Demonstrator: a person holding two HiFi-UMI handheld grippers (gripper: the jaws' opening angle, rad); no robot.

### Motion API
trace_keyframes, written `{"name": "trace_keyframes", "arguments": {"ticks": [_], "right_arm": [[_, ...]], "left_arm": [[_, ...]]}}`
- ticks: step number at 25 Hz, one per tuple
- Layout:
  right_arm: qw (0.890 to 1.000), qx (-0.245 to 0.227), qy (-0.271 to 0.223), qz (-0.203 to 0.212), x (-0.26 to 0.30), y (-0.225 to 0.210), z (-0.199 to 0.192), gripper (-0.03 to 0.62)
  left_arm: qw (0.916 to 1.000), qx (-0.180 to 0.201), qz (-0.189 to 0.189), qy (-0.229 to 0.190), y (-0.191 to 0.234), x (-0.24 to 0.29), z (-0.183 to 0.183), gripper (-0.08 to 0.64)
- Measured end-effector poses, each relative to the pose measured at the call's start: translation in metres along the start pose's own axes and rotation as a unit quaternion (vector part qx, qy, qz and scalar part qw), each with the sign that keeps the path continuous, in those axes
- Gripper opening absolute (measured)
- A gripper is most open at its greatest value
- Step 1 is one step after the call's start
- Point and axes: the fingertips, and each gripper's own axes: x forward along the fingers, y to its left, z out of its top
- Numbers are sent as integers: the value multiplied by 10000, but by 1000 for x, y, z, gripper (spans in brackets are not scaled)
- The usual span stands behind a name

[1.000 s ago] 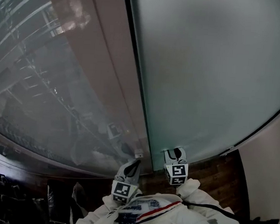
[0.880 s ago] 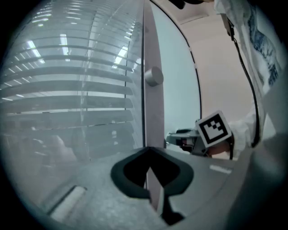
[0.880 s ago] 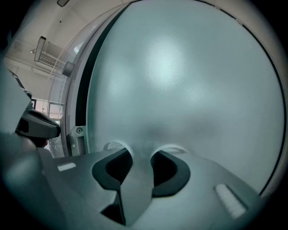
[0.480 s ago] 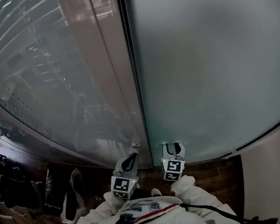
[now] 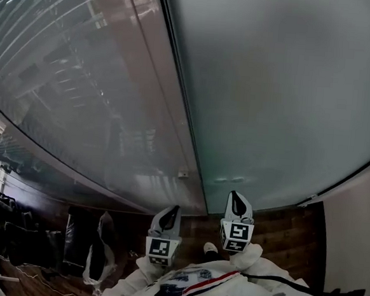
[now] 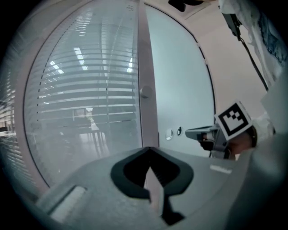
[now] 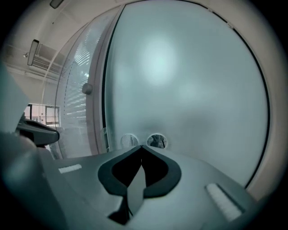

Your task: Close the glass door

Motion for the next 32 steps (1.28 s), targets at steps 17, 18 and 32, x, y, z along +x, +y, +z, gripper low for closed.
{"name": "trace_keyframes", "arguments": {"ticks": [17, 18, 32], "right_arm": [[10000, -3, 69, 22, -177, 46, -33, 8], [10000, -11, 34, 34, -187, 51, -31, 8], [9991, -376, 142, 124, -284, 60, -38, 8]], "left_arm": [[9985, 59, -259, -469, -38, -143, -30, 3], [9983, 56, -274, -511, -40, -152, -29, 3], [9944, 434, -327, -901, -104, -217, -34, 2]]}}
